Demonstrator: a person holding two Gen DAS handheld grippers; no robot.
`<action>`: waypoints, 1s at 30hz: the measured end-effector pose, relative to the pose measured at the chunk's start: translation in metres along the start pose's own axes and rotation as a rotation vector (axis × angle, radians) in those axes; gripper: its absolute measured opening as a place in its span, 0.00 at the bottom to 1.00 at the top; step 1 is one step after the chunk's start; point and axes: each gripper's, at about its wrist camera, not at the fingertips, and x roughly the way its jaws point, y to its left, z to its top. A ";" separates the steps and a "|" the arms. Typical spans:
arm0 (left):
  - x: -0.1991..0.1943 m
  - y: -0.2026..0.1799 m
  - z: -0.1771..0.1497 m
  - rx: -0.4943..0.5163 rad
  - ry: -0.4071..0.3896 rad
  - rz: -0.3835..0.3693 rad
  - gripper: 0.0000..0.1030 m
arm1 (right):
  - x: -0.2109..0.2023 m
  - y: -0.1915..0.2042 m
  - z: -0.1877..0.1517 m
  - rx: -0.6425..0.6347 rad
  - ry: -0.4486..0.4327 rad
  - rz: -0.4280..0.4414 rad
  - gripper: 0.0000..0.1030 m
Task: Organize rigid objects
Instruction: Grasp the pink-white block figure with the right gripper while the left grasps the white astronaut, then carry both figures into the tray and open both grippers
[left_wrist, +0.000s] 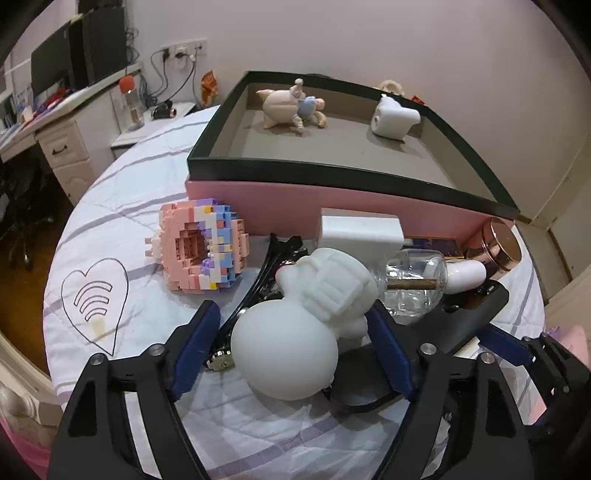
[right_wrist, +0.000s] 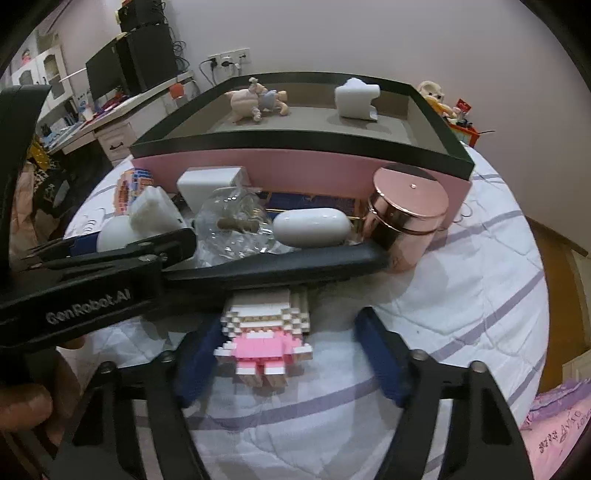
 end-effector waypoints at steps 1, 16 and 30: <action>-0.001 -0.001 -0.001 0.004 -0.004 -0.004 0.74 | -0.002 0.001 -0.001 -0.007 -0.002 0.009 0.56; -0.012 0.017 -0.011 -0.007 0.014 -0.079 0.19 | -0.020 -0.006 -0.012 0.048 0.001 0.084 0.44; -0.008 0.030 0.003 -0.052 -0.025 -0.049 0.75 | -0.019 -0.007 -0.015 0.043 0.019 0.069 0.44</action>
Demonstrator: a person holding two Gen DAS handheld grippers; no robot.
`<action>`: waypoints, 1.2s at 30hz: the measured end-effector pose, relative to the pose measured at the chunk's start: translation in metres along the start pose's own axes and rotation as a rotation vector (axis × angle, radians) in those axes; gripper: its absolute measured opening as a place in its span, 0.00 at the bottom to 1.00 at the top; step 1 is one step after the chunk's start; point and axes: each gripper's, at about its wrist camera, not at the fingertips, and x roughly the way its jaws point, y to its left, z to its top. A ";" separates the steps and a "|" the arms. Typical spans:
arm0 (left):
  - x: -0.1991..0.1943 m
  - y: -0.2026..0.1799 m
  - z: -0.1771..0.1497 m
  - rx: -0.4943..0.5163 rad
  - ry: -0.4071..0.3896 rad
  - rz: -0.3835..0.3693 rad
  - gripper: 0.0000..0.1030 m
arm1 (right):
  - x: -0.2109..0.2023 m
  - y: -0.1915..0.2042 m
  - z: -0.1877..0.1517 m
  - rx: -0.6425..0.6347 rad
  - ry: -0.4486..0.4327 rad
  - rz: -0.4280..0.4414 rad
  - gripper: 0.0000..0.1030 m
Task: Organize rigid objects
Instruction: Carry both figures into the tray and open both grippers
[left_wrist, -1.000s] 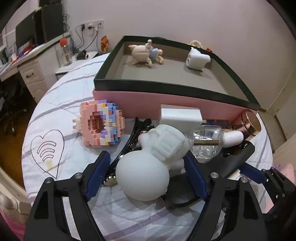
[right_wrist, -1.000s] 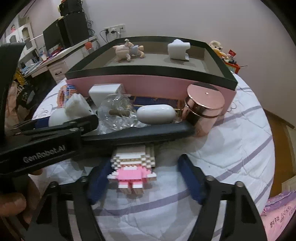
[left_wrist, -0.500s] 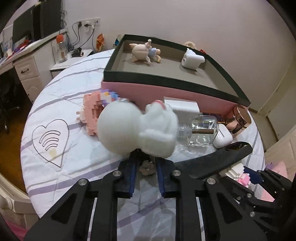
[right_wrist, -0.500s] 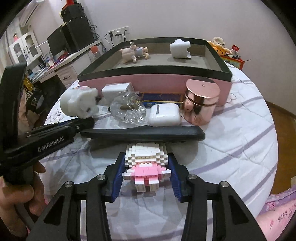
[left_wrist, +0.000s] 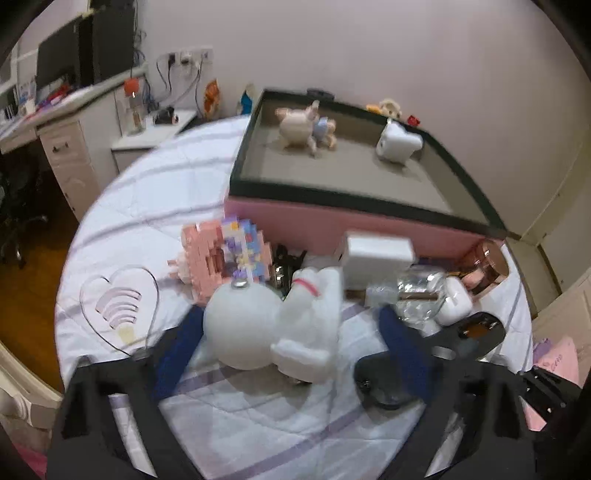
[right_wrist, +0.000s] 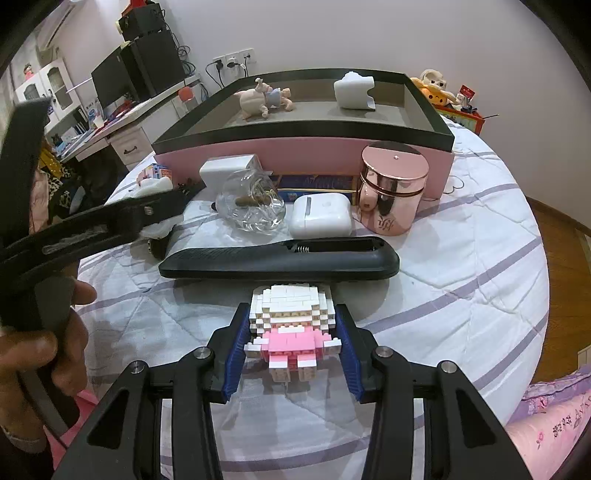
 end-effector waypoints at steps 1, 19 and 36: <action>0.006 0.004 -0.002 -0.012 0.021 -0.010 0.72 | 0.000 0.000 0.000 0.000 0.001 0.001 0.44; -0.055 0.016 -0.012 -0.010 -0.084 -0.031 0.71 | -0.030 0.010 0.002 0.006 -0.006 0.093 0.43; -0.105 -0.011 0.055 0.089 -0.229 -0.046 0.71 | -0.078 0.002 0.073 -0.043 -0.167 0.079 0.44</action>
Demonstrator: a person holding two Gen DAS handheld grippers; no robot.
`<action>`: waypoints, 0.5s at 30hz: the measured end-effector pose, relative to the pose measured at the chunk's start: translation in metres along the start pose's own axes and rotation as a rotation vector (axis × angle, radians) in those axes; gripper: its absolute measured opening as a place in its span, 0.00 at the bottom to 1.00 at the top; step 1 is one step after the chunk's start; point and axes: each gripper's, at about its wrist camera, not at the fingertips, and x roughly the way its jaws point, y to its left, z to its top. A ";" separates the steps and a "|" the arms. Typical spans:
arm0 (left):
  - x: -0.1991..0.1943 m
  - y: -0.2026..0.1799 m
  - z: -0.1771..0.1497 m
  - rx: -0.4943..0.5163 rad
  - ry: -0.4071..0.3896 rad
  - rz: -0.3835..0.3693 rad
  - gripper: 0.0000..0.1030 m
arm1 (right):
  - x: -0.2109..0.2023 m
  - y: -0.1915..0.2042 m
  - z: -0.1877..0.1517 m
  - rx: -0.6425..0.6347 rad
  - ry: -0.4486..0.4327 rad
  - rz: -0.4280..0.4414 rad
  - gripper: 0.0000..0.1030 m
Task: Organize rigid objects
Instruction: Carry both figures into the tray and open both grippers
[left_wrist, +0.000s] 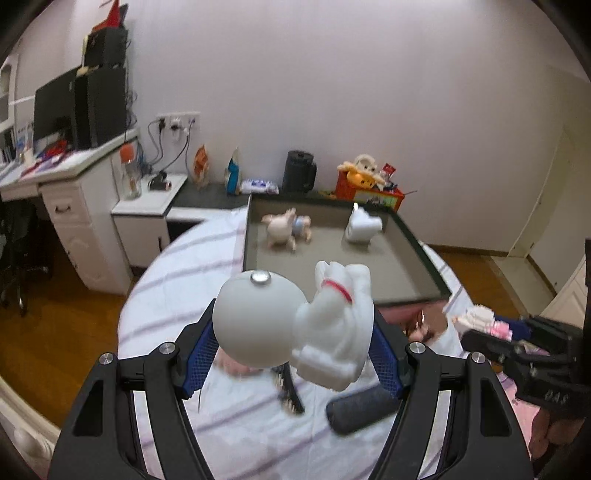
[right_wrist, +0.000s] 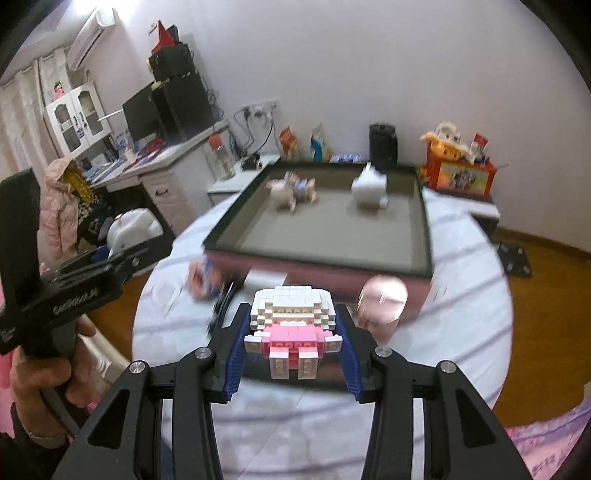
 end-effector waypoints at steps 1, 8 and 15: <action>0.005 -0.002 0.009 0.006 -0.004 0.000 0.71 | 0.002 -0.004 0.009 -0.001 -0.008 -0.006 0.44; 0.053 -0.011 0.050 0.016 0.026 -0.018 0.71 | 0.041 -0.033 0.070 -0.011 -0.013 -0.074 0.43; 0.123 -0.022 0.072 0.048 0.098 -0.008 0.71 | 0.098 -0.062 0.100 0.019 0.050 -0.102 0.43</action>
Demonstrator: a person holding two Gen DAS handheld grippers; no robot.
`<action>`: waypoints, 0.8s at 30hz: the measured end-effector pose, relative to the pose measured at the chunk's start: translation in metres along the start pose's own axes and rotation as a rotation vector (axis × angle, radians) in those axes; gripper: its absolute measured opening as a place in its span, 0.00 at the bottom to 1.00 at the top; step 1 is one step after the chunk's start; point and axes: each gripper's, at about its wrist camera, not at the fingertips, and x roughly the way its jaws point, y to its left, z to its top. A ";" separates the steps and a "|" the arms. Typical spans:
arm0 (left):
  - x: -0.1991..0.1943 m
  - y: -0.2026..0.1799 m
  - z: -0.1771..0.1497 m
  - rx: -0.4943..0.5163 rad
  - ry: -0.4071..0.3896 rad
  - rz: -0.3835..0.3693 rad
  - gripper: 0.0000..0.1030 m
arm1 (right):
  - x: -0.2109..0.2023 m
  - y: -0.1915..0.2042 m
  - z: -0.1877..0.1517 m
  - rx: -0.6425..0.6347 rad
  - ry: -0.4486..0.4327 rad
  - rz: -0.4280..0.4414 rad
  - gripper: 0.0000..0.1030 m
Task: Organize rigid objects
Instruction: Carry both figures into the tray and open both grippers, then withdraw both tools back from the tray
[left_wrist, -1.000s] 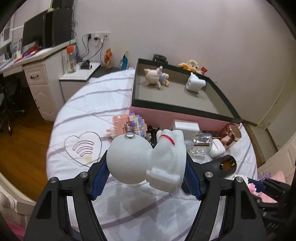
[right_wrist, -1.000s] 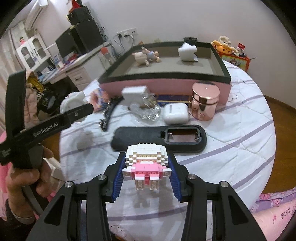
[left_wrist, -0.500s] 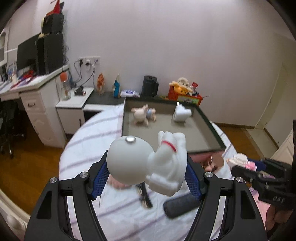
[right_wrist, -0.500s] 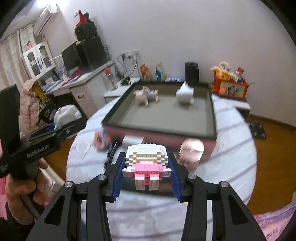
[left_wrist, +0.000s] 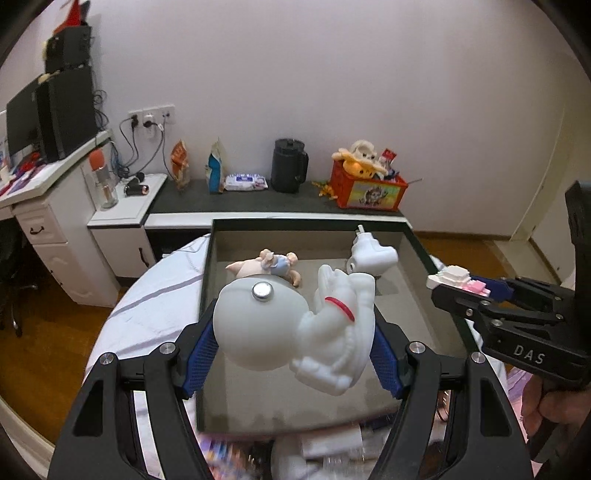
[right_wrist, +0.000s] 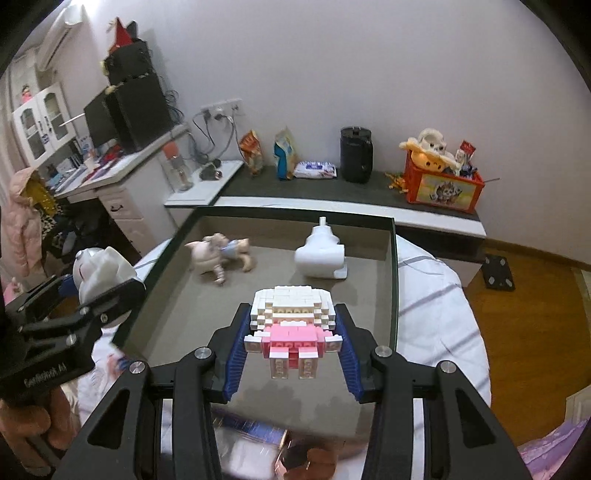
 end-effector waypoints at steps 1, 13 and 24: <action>0.011 -0.002 0.002 0.006 0.014 0.001 0.71 | 0.010 -0.003 0.004 0.001 0.015 -0.006 0.43; 0.100 -0.006 -0.001 0.027 0.194 0.063 0.71 | 0.088 -0.021 0.012 0.002 0.165 -0.038 0.44; 0.076 0.001 0.004 0.036 0.168 0.145 0.96 | 0.079 -0.025 0.011 0.024 0.168 -0.066 0.80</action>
